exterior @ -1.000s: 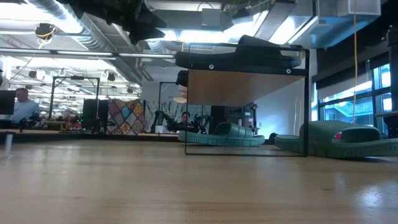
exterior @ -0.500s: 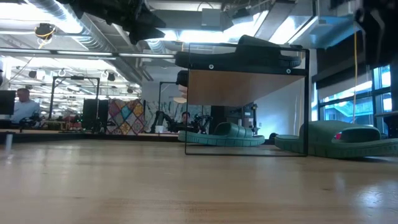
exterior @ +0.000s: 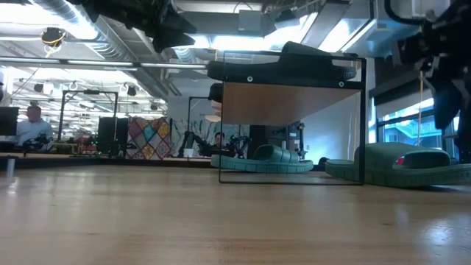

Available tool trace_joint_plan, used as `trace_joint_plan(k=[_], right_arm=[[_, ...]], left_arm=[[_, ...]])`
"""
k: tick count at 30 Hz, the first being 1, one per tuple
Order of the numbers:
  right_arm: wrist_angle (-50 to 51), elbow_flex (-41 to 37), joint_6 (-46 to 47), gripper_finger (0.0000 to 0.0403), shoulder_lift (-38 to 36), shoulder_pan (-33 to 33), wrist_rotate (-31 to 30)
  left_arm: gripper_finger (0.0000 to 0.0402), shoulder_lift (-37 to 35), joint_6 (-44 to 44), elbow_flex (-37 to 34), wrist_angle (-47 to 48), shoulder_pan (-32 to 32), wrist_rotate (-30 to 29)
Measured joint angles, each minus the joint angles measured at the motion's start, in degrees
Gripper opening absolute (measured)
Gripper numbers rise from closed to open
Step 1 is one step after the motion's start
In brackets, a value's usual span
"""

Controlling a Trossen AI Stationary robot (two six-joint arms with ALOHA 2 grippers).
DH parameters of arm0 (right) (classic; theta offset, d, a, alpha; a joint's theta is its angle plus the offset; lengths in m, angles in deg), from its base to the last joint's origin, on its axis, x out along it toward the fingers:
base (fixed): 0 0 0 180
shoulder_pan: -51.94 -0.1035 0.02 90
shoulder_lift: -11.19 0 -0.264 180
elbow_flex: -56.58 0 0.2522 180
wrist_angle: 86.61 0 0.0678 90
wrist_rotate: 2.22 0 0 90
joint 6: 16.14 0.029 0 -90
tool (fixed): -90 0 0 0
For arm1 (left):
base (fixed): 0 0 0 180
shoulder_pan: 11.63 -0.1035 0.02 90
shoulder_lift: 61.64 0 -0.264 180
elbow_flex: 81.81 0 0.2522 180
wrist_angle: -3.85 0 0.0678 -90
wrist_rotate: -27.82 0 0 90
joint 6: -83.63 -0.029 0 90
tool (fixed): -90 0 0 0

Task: Pick and place slides into the shelf
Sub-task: Put the green slide under the shelf

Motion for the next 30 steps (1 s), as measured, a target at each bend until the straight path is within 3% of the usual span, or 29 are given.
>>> trace_joint_plan(k=[13, 20, 30], right_arm=[[-10.08, -9.31, 0.23, 0.0266, -0.04, 0.00, -1.49], [-10.29, -8.87, 0.02, 0.0266, -0.04, 0.02, -6.24], [-10.14, -7.21, -1.82, 0.0266, -0.04, 0.00, -6.59]], left_arm=[[0.0212, 0.00, 0.00, 0.00, -0.04, 0.01, 0.02], [0.0212, 0.00, 0.00, 0.00, -0.05, 0.00, 0.02], [0.0212, 0.00, 0.02, 0.00, -0.05, 0.00, 0.02]])
